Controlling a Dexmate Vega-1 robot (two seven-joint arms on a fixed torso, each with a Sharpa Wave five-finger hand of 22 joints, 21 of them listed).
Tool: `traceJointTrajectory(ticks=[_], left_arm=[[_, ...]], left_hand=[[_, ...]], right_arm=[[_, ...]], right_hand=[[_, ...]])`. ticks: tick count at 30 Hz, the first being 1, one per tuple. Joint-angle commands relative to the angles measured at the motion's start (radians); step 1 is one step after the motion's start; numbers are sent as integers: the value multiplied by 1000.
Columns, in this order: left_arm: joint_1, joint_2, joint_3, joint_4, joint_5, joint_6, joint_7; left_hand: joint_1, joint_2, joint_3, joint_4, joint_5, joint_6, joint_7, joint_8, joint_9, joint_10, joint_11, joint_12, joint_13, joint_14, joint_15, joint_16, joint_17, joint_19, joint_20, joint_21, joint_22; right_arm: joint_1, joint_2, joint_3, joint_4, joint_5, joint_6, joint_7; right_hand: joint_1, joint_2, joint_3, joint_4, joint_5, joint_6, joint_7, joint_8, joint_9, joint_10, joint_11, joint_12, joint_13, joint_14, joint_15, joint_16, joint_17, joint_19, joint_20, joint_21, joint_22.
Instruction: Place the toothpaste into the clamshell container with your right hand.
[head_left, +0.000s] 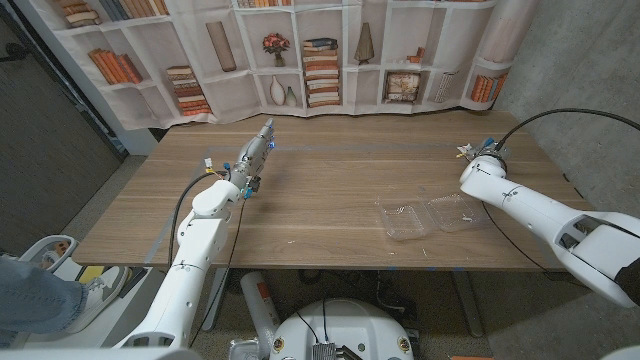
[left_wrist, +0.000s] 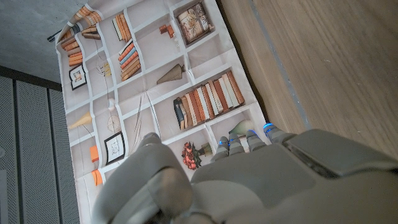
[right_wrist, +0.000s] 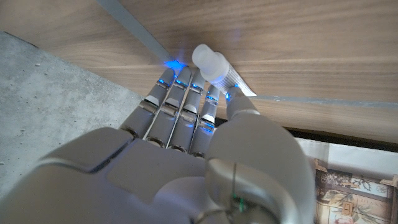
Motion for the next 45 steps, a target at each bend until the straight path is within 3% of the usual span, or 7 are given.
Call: traceJointTrajectory(ticks=[1,13,18,20,22,29,45], left_arm=[[0,0,3,-5,4,13,1],[-4,-2,10,-3,8,15,1],[-5,-3,14,-6,11,18,3],[-5,-3,15,-6,11,17,2],[-6,-3,17,-8,14,19,4],[-12,-6,20,1,12,12,1],[-32,-11,21,32,12,0,-6]], left_hand=[[6,6,-8,2,-3,-8,-4,-3,5,-2,-6,0,5,-35,7,-1,5,-79,-17,-5,5],[7,7,-10,2,-3,-8,-4,-3,6,-1,-7,1,5,-36,8,-1,5,-80,-15,-5,5],[7,7,-11,2,-3,-8,-5,-3,6,-2,-8,0,5,-36,8,-1,5,-81,-13,-6,5],[7,8,-11,2,-3,-9,-5,-3,6,-3,-8,0,5,-36,8,-2,5,-80,-12,-6,5],[7,8,-12,2,-3,-10,-4,-3,6,-4,-8,0,5,-37,8,-2,5,-81,-12,-6,5],[7,9,-13,2,-3,-10,-4,-3,6,-3,-7,0,5,-37,8,-1,5,-82,-12,-6,5],[8,10,-16,2,-4,-11,-5,-3,6,-4,-8,0,5,-36,8,-1,5,-84,-8,-7,6]], right_arm=[[25,27,-23,63,3,9,31],[48,30,-41,89,11,7,83],[58,41,-53,113,6,2,86],[60,46,-54,124,6,1,83],[77,71,-65,196,5,43,80],[87,86,-72,227,4,44,73],[78,77,-66,195,2,38,39]], right_hand=[[3,-14,-4,2,1,-3,-1,-2,2,-6,-3,-8,0,-2,-91,-5,6,-1,-54,-3,5],[-31,-42,-28,15,3,-31,10,-19,3,-36,8,-28,2,-36,-67,-14,9,-21,-37,-19,4],[0,-37,-16,0,12,-33,7,-20,3,-29,1,-28,3,-28,-78,-11,7,-21,-38,-22,4],[15,-36,-10,-7,16,-35,3,-21,4,-15,-12,-24,3,-19,-87,-7,7,-22,-39,-25,4],[40,-29,1,-15,22,-30,-5,-19,4,13,-22,-16,4,-2,-99,-1,7,-19,-48,-27,4],[103,-5,23,-19,22,75,-37,16,7,135,-79,22,9,77,-137,26,19,7,-73,-27,5],[137,20,28,-9,9,195,-52,49,10,247,-101,57,8,142,-140,42,24,35,-91,-22,8]])
